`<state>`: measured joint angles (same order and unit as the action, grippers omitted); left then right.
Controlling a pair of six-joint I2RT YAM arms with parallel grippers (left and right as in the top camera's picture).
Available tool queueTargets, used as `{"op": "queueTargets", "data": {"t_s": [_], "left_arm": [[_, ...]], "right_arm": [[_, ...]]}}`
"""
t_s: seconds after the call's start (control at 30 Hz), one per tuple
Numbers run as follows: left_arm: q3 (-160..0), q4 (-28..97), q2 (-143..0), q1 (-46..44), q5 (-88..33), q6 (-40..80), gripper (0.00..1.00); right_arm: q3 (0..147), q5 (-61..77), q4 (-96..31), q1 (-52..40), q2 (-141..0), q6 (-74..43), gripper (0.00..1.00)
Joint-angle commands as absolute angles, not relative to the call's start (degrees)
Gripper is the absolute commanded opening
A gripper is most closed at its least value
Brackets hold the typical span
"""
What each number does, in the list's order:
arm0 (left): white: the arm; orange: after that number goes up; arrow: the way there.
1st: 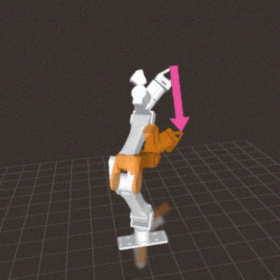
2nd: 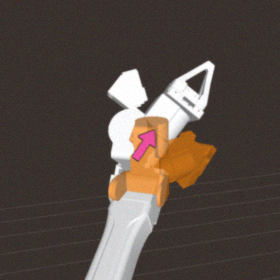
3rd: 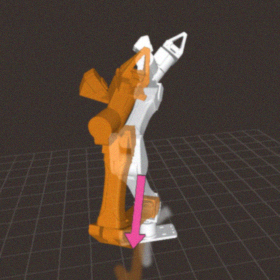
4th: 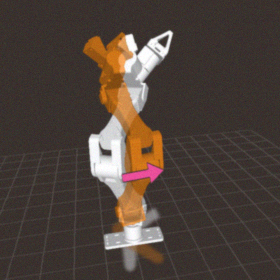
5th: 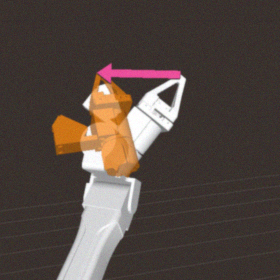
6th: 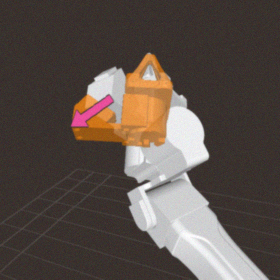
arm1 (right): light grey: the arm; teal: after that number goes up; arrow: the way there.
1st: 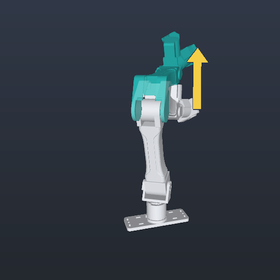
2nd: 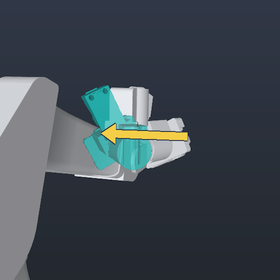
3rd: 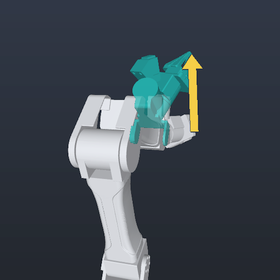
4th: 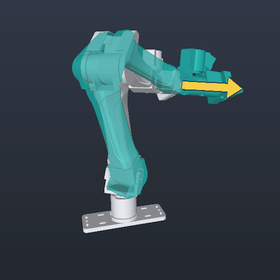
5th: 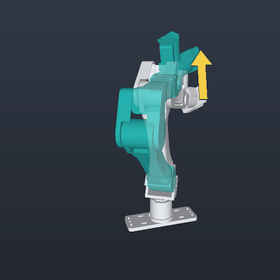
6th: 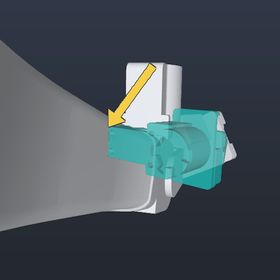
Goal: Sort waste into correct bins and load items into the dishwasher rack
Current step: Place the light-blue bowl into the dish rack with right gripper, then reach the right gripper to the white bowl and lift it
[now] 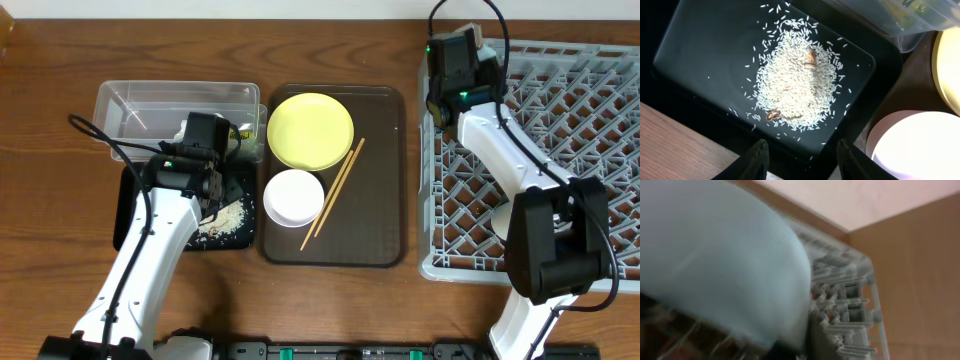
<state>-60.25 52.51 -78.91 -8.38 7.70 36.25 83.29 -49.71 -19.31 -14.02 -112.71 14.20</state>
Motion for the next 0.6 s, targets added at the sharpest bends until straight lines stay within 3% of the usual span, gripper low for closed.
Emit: {"op": "queueTargets", "data": {"t_s": [0.0,0.33,0.47,0.57], "left_arm": [[-60.6,52.6,-78.4,-8.2,8.2,37.2,0.47],[-60.6,52.7,-78.4,-8.2,8.2,37.2,0.47],[-60.6,52.7,-78.4,-8.2,8.2,37.2,0.47],[-60.6,52.7,-78.4,-8.1,8.3,37.1,0.47]], "right_arm": [[82.3,-44.8,-23.0,-15.5,-112.2,2.9,0.31],[82.3,-28.2,-30.9,-15.8,-99.9,-0.3,0.67],[82.3,-9.0,-33.5,-15.8,-95.7,-0.4,0.69],[82.3,8.9,-35.3,-16.1,-95.1,-0.7,0.63]]}}
